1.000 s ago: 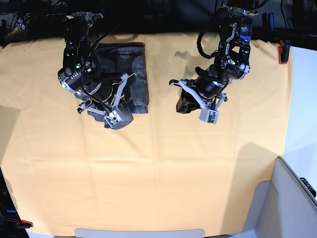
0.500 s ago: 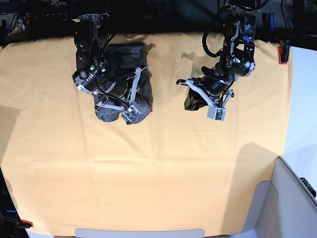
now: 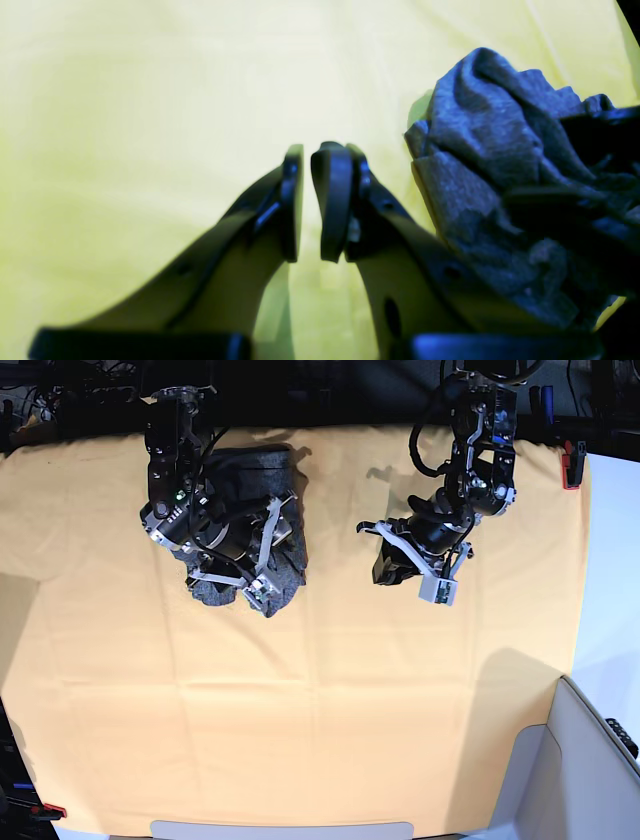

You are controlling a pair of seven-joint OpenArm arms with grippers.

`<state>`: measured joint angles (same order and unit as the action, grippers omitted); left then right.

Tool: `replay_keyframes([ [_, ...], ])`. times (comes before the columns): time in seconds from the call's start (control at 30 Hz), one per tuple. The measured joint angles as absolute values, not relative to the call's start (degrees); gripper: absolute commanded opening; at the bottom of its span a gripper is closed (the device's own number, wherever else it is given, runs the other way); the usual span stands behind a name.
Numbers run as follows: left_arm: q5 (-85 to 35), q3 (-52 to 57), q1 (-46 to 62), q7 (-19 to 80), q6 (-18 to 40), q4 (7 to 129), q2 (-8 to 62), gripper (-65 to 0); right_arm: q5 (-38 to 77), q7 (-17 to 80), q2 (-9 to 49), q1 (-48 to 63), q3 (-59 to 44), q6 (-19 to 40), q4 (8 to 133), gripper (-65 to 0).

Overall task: Fold the T-shirt properly
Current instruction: 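Open both grippers and raise them off the folded shirt, then grasp the edge of the folded grey bundle with the right gripper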

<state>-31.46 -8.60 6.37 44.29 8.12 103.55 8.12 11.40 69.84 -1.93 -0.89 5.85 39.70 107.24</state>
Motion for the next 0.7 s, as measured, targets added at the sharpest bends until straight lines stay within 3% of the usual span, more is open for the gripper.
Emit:
replay_keyframes([
  [0.37, -31.5, -8.6, 6.4, 44.3, 8.1, 103.5, 8.1, -57.5, 11.5, 69.9, -2.0, -1.5, 5.1, 39.7, 109.8, -30.1],
  [0.53, -31.4, -8.6, 6.5, 44.3, 8.1, 103.5, 8.2, -57.5, 11.0, 69.5, -1.5, -1.9, -10.6, 40.0, 113.2, -30.7],
  [0.6, -31.4, -8.7, 6.4, 44.3, 8.1, 103.5, 8.1, -57.5, 10.5, 70.2, -1.0, -1.6, -16.6, 39.7, 113.2, -36.1],
  [0.7, -31.4, -8.7, 6.5, 44.3, 8.1, 103.5, 8.1, -57.5, 11.3, 70.1, -1.3, -1.5, -21.9, 39.7, 113.3, -50.5],
])
